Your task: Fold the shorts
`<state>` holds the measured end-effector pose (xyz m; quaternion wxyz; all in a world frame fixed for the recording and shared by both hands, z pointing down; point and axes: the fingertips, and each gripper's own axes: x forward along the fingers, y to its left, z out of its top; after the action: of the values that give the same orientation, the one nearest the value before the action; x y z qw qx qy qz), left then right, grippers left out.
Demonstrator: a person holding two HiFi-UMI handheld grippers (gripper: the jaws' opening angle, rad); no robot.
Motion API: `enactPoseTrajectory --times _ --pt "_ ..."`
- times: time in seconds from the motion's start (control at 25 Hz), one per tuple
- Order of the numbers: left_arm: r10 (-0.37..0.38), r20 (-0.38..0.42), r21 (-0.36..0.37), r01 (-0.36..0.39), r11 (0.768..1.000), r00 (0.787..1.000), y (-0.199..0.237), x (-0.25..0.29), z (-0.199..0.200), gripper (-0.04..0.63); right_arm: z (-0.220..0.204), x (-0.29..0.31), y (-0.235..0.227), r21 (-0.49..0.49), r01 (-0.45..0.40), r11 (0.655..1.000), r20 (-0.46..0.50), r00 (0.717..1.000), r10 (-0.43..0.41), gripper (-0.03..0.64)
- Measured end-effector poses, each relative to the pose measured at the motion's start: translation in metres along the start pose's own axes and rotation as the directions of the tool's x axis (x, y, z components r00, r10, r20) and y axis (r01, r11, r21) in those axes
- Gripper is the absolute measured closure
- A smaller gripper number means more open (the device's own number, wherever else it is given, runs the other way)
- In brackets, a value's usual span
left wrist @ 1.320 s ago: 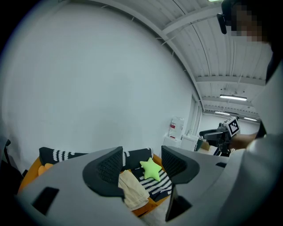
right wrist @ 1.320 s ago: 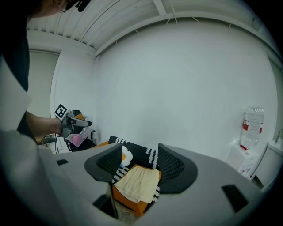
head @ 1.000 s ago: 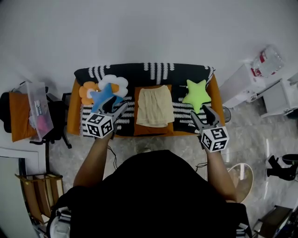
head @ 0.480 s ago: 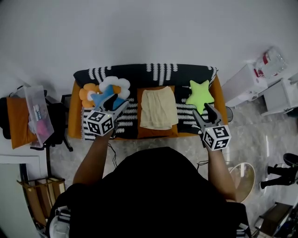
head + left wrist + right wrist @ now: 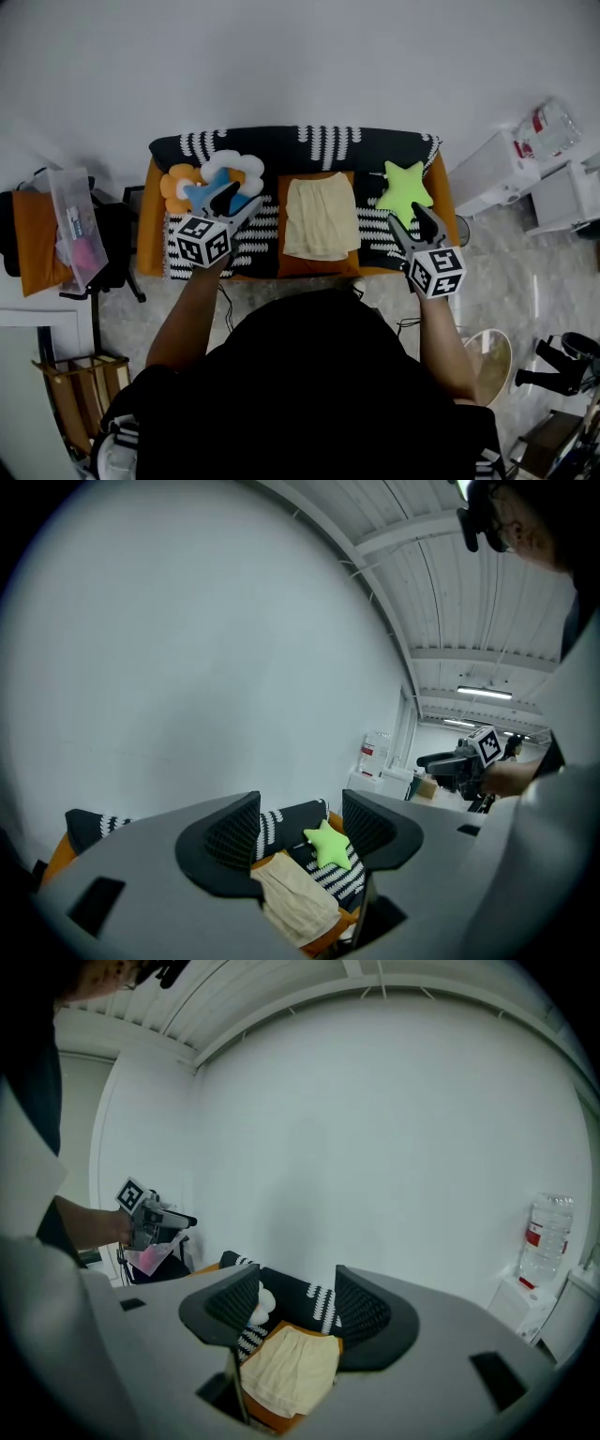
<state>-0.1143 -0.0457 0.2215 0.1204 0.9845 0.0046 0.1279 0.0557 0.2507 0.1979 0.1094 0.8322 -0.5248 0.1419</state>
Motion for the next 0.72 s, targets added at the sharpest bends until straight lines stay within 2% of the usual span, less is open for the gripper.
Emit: enactPoseTrajectory --times 0.32,0.72 --pt "0.039 0.008 0.018 -0.039 0.999 0.999 0.006 0.001 0.007 0.302 0.002 0.013 -0.019 -0.011 -0.021 1.0 0.016 1.0 0.021 0.354" --pt "0.123 -0.015 0.006 -0.123 0.992 0.992 0.01 0.045 0.009 0.302 0.0 0.072 -0.069 -0.014 -0.126 0.992 0.008 0.992 0.126 0.354"
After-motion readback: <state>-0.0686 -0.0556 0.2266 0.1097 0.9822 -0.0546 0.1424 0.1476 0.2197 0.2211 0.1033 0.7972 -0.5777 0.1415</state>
